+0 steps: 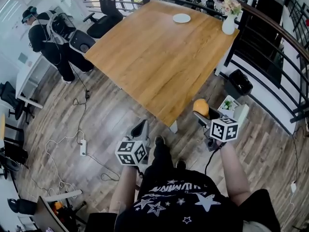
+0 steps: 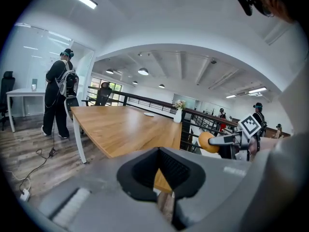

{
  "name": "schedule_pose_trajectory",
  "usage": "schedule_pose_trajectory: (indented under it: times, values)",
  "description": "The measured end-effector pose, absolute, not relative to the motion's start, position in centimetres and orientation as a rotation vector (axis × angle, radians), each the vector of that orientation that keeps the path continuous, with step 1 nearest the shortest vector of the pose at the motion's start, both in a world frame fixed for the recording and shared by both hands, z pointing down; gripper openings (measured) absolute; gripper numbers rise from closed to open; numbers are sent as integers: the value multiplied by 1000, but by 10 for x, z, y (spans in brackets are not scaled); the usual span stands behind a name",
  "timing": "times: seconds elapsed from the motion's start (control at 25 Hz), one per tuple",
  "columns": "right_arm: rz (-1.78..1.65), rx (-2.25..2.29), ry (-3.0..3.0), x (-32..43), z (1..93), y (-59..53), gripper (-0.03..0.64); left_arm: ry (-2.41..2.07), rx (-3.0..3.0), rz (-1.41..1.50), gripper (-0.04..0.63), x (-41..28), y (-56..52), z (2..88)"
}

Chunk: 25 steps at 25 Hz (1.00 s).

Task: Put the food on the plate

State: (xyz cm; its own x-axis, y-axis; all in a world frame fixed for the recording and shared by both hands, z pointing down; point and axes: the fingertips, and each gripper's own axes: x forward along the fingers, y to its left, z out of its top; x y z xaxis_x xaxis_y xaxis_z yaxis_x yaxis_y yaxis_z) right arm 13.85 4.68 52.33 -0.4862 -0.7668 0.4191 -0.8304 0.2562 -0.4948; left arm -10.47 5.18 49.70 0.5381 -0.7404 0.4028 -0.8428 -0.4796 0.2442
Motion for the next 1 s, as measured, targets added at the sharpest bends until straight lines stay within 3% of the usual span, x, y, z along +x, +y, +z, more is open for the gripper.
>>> schedule_pose_trajectory:
  times: [0.44,1.0]
  values:
    - [1019,1685,-2346,162,504,-39,334,-1165,2453,330,2,-84,-54,488]
    - [981,1796,-2270,128,486,-138,334,-1066,2458,283,2,-126,-174,493]
